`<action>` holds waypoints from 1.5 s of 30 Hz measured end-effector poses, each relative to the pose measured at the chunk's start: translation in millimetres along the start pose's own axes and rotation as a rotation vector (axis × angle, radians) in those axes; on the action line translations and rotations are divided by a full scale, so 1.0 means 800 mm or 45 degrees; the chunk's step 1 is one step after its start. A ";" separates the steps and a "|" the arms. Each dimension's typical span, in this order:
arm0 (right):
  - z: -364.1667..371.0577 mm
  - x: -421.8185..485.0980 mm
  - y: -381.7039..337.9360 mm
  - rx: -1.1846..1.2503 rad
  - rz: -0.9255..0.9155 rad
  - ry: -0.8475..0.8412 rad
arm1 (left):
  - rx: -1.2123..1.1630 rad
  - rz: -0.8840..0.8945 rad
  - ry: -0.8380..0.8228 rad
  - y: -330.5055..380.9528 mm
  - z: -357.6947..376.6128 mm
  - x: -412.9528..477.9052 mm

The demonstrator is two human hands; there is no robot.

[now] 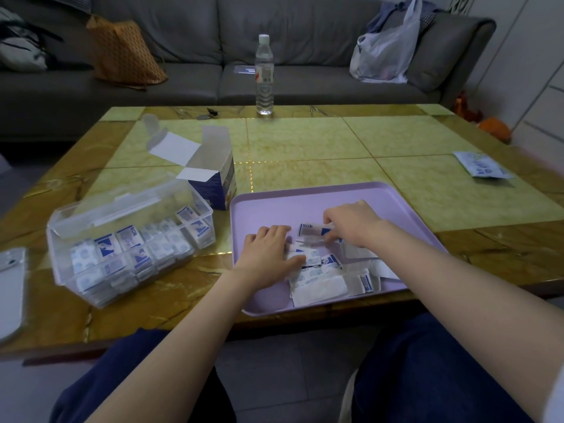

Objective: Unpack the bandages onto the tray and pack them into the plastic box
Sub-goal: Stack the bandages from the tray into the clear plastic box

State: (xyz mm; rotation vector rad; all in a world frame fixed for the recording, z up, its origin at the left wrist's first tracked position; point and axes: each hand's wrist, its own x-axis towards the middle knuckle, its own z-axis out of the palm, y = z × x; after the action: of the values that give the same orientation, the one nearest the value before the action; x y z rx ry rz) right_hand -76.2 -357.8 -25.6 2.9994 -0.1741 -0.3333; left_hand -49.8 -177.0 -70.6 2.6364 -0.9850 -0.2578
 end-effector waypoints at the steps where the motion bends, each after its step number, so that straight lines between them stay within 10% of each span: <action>1: -0.002 -0.002 -0.003 0.037 -0.002 0.096 | -0.092 -0.007 -0.015 -0.003 -0.004 -0.001; 11: -0.003 0.019 -0.074 0.334 -0.420 0.637 | -0.012 -0.034 0.382 -0.026 -0.039 -0.006; 24: 0.042 0.043 -0.072 0.993 -0.176 0.349 | 0.296 -0.170 0.231 -0.053 -0.022 0.002; 45: 0.039 0.028 -0.098 0.749 -0.298 0.513 | 0.401 -0.208 0.196 -0.046 -0.001 0.002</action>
State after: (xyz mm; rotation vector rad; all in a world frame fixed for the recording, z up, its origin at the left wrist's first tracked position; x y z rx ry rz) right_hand -53.5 -286.8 -71.0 3.5842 0.1473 0.3791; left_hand -25.9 -151.8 -82.7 2.9723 -0.8177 0.0711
